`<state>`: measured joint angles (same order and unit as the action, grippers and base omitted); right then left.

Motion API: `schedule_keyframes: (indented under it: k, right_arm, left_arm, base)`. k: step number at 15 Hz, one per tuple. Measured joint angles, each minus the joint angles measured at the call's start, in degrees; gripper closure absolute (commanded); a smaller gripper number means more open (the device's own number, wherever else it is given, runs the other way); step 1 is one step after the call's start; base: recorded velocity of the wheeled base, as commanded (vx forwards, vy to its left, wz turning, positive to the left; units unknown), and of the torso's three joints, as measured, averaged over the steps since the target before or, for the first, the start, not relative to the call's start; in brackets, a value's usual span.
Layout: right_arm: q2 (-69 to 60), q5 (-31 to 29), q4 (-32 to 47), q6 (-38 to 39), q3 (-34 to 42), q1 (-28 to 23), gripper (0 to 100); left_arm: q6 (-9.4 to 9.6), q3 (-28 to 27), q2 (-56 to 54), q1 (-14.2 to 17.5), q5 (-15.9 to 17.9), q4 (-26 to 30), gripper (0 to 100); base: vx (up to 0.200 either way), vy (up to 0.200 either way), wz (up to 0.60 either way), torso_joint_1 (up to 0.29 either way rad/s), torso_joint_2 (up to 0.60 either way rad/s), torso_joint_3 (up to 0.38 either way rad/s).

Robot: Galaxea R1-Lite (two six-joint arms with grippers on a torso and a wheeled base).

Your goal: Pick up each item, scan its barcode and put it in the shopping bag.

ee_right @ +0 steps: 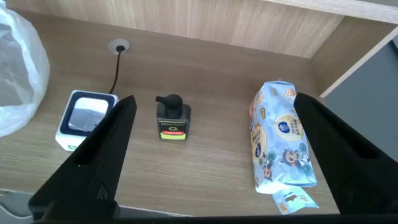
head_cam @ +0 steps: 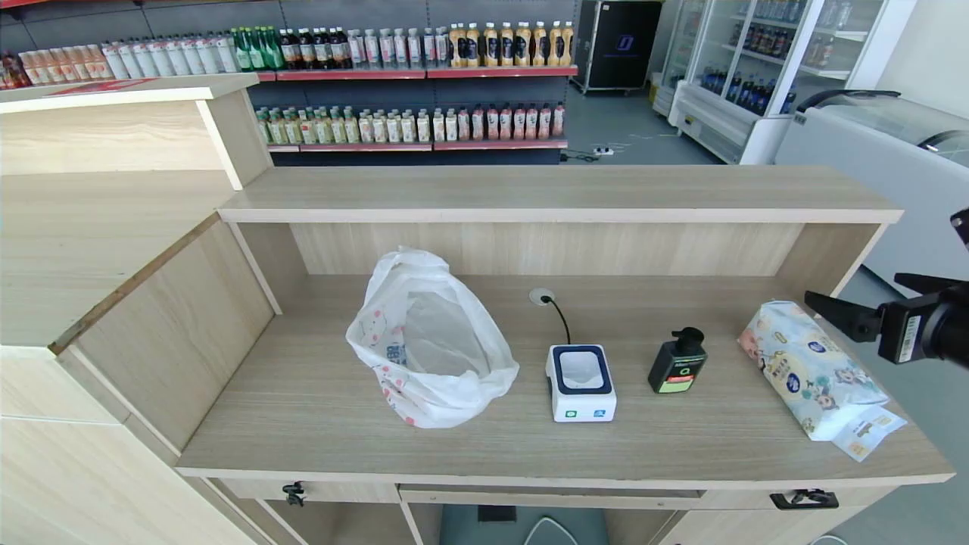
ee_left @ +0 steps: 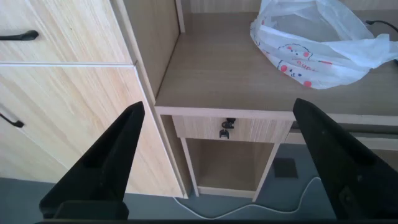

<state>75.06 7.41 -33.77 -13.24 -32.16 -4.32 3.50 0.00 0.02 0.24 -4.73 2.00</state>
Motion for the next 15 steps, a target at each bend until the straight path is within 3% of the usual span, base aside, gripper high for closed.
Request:
schedule_keyframes:
  k: [6, 10, 15]
  right_arm:
    - [11.9, 3.4, -1.3, -3.3, 1.4, -4.2, 0]
    - [17.1, 12.9, -1.5, -13.9, 1.5, -9.2, 0]
    - [23.2, 22.7, -1.1, -18.1, -0.1, -13.0, 0]
  left_arm:
    - [0.02, 0.0, 0.0, 0.0, 0.0, 0.0, 0]
    - [0.02, 0.0, 0.0, 0.0, 0.0, 0.0, 0]
    - [0.02, 0.0, 0.0, 0.0, 0.0, 0.0, 0]
  base:
    - [0.0, 0.0, 0.0, 0.0, 0.0, 0.0]
    - [0.0, 0.0, 0.0, 0.0, 0.0, 0.0]
    - [0.0, 0.0, 0.0, 0.0, 0.0, 0.0]
